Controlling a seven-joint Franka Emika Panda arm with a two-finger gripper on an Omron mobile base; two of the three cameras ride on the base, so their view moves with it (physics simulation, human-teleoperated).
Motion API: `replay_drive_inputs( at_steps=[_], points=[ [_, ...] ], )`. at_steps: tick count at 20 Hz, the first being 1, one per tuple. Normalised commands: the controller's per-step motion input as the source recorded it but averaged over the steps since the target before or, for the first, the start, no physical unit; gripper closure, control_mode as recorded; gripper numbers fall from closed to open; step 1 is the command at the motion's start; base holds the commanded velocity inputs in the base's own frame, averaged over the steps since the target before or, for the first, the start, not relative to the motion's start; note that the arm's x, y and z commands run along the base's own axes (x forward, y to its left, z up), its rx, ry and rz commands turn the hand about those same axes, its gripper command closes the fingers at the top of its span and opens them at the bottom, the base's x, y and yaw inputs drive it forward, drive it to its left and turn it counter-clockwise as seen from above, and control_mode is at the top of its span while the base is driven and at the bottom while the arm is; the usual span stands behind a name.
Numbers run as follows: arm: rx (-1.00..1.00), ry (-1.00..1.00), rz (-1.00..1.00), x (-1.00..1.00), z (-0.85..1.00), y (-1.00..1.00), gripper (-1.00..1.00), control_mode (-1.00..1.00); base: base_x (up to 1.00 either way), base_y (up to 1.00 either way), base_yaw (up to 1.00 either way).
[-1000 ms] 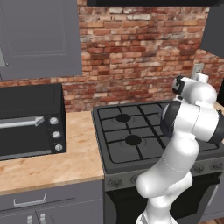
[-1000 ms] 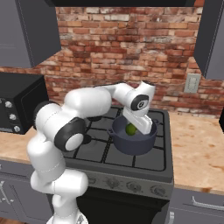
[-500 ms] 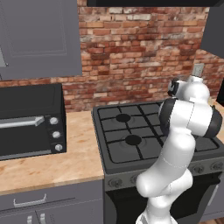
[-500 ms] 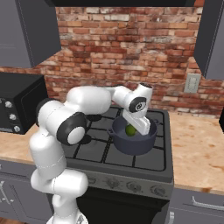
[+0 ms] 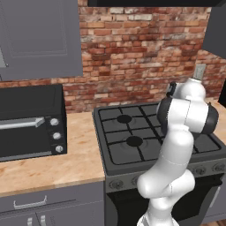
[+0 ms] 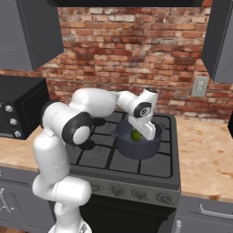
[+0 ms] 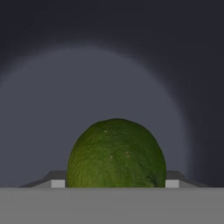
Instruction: Turn on the burner for the pot on the stove. Wait thirty seconds for the pot to heat up. Then add the lime to the pot.
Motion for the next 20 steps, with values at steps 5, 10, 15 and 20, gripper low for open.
replay_drive_inputs(
  at_steps=[5,10,15,20],
  points=[
    [0.00,-0.02,-0.02,0.10,-0.15,-0.06,1.00,-1.00,0.00,0.00,0.00],
    [0.00,-0.06,-0.01,-0.12,-0.16,-0.25,1.00,-1.00,0.00,0.00,0.00],
    [0.00,-0.09,0.00,-0.43,-0.16,-0.33,1.00,-1.00,0.00,0.00,0.00],
    [-0.01,-0.18,0.00,-0.43,0.10,-0.02,-1.00,-1.00,0.00,0.00,0.00]
  ],
)
